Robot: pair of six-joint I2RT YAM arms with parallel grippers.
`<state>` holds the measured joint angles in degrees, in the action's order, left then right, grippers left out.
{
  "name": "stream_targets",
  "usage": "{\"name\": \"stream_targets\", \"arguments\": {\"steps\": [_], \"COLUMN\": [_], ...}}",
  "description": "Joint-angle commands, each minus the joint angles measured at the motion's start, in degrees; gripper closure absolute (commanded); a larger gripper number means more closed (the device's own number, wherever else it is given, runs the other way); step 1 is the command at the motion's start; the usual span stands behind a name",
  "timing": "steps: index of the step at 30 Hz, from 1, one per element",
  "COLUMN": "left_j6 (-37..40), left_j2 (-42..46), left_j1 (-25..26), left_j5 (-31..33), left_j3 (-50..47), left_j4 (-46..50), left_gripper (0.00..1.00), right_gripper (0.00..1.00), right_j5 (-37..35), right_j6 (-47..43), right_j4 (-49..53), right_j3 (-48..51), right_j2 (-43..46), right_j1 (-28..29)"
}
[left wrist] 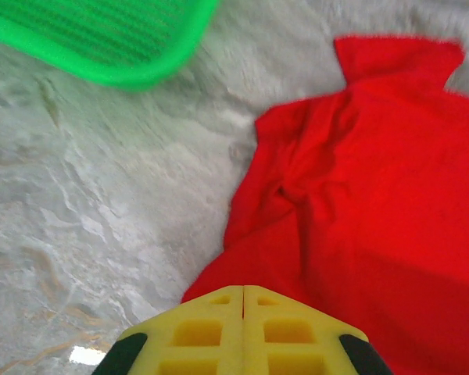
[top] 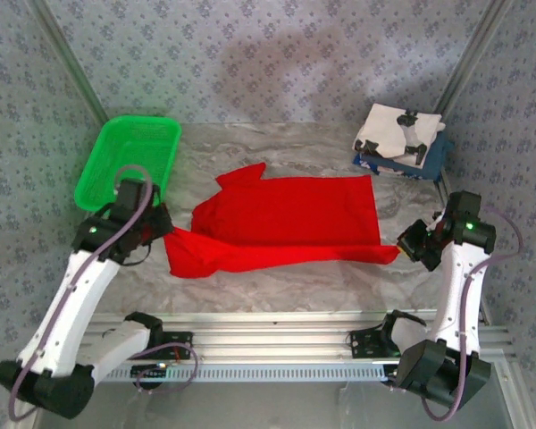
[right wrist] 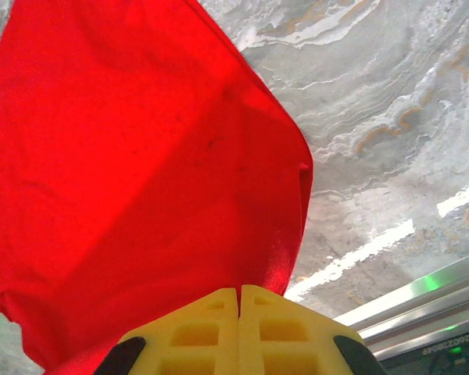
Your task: Fold and stack the t-shirts
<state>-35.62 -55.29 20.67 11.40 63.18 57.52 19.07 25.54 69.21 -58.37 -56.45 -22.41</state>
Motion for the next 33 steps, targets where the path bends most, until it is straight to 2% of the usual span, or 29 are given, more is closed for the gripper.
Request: {"name": "stream_targets", "arguments": {"steps": [1, 13, 21, 33], "left_j6": [-1.36, -3.0, -2.57, 5.75], "left_j2": [-0.74, -16.43, -18.12, -25.06], "left_j1": [2.9, 2.4, 0.28, 0.01], "left_j5": [1.33, 1.63, 0.97, 0.86], "left_j3": [-2.71, -6.22, -6.71, 3.86], "left_j4": [-2.89, -8.21, -10.71, -11.52], "left_gripper": [1.0, 1.0, 1.0, 0.99], "right_gripper": [1.0, 1.0, 1.0, 1.0], "right_j5": [-2.25, -3.0, -2.97, -3.63], "right_j6": [-0.52, -4.98, -7.34, -8.62], "right_j4": [0.53, -7.02, -10.39, -13.23], "right_j3": [1.59, 3.33, 4.49, 4.09], "right_j2": [-0.56, -12.83, -17.69, -23.44], "right_j1": [-0.05, 2.81, 4.99, 5.5]}}
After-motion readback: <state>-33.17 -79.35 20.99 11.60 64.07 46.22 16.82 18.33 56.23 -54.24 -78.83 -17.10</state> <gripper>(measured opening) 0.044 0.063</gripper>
